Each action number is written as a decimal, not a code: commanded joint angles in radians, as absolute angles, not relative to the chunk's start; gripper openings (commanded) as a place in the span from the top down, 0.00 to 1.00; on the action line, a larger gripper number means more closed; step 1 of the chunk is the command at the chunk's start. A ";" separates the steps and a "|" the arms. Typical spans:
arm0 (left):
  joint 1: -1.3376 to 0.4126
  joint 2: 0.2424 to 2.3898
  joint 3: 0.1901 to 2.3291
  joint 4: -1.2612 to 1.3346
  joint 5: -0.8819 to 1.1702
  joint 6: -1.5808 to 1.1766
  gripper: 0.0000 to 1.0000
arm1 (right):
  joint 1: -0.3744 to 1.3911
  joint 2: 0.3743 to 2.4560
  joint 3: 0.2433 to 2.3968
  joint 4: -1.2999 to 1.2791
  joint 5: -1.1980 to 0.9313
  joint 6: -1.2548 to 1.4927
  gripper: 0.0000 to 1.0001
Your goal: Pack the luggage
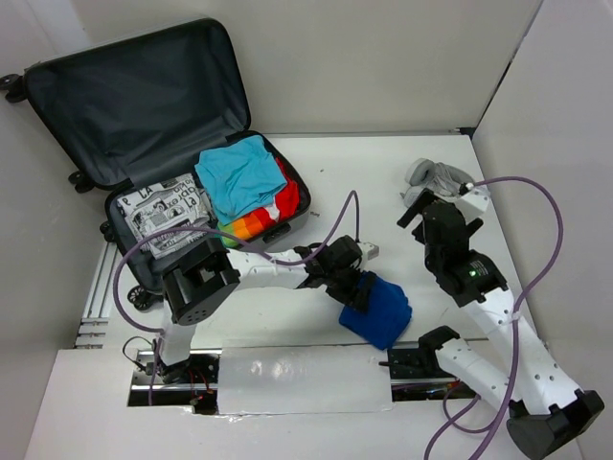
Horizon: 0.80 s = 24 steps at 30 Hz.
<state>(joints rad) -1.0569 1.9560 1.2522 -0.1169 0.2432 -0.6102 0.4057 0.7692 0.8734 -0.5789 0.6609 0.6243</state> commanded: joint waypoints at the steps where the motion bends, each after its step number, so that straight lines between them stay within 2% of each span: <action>1: -1.057 2.032 1.285 -0.060 0.255 -0.667 0.28 | 0.407 0.752 0.856 -0.552 0.601 0.598 0.00; 4: -1.057 2.066 1.321 -0.090 0.255 -0.676 0.42 | 0.407 0.727 0.836 -0.541 0.592 0.598 0.00; 6: -1.066 2.077 1.330 -0.103 0.255 -0.667 0.66 | 0.407 0.694 0.815 -0.532 0.592 0.598 0.00; 7: -1.066 2.077 1.330 -0.103 0.255 -0.667 0.66 | 0.407 0.693 0.815 -0.532 0.592 0.598 0.00; 8: -1.066 2.063 1.330 -0.103 0.255 -0.657 0.74 | 0.407 0.678 0.815 -0.532 0.601 0.598 0.00; 9: -1.066 2.053 1.319 -0.103 0.244 -0.657 1.00 | 0.407 0.678 0.815 -0.532 0.610 0.609 0.00; 12: -1.066 1.993 1.319 -0.133 0.201 -0.620 1.00 | 0.407 0.634 0.805 -0.532 0.611 0.609 0.00; 17: -1.066 1.846 1.376 -0.284 -0.086 -0.526 1.00 | 0.407 0.586 0.778 -0.523 0.601 0.618 0.00; 24: -0.954 1.612 1.393 -0.376 -0.224 -0.476 1.00 | 0.407 0.548 0.767 -0.511 0.574 0.618 0.00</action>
<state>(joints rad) -1.0019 1.7164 1.3563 -0.3367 -0.0868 -0.5255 0.4057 0.5560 0.7753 -0.5602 0.5842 0.6125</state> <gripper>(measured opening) 0.089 0.999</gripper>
